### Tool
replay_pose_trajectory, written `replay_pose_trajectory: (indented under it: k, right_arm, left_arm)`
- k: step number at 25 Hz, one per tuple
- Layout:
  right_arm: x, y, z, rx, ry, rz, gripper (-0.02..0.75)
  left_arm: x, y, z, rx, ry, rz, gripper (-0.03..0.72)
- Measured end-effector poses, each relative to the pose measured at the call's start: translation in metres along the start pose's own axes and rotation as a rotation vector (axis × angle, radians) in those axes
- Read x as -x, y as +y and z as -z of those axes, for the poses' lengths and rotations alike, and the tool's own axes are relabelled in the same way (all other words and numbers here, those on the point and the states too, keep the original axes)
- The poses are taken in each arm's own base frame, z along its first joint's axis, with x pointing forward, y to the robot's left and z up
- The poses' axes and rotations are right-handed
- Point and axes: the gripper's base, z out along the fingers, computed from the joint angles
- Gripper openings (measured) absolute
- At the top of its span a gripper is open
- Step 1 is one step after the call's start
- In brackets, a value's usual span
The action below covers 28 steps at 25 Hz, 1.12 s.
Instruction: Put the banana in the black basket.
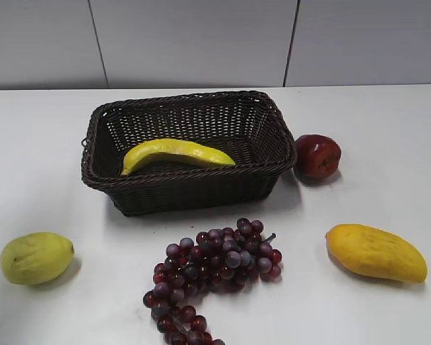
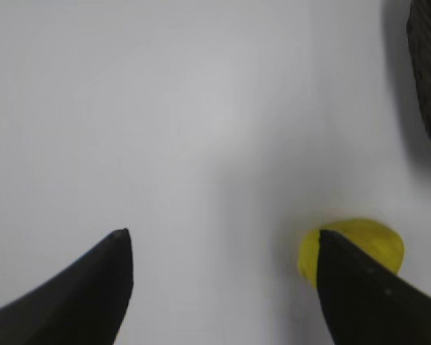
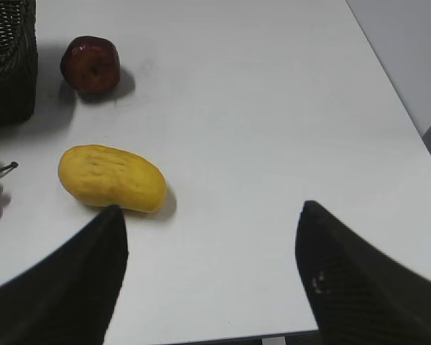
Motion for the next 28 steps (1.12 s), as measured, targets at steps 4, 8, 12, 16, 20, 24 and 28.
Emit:
replay_pose_trajectory:
  k: [4, 8, 12, 16, 20, 24, 28]
  right_arm:
    - [0.0, 0.0, 0.0, 0.0, 0.0, 0.0, 0.584]
    - [0.0, 0.0, 0.0, 0.0, 0.0, 0.0, 0.584]
    - [0.0, 0.0, 0.0, 0.0, 0.0, 0.0, 0.584]
    - [0.0, 0.0, 0.0, 0.0, 0.0, 0.0, 0.584]
    - [0.0, 0.0, 0.0, 0.0, 0.0, 0.0, 0.584]
    - [0.0, 0.0, 0.0, 0.0, 0.0, 0.0, 0.584]
    - [0.0, 0.0, 0.0, 0.0, 0.0, 0.0, 0.584]
  left_arm:
    - [-0.046, -0.005, -0.005, -0.017, 0.061, 0.001, 0.593]
    - [-0.097, -0.011, -0.01, -0.029, 0.071, 0.003, 0.593]
    - [-0.144, -0.017, -0.007, -0.042, -0.002, 0.016, 0.593]
    - [-0.184, -0.022, 0.008, -0.06, -0.151, 0.035, 0.583]
    - [-0.219, -0.024, 0.032, -0.044, -0.352, 0.04, 0.578]
    - [-0.25, -0.025, 0.052, -0.02, -0.55, 0.044, 0.576]
    - [-0.273, -0.026, 0.06, -0.011, -0.667, 0.047, 0.576]
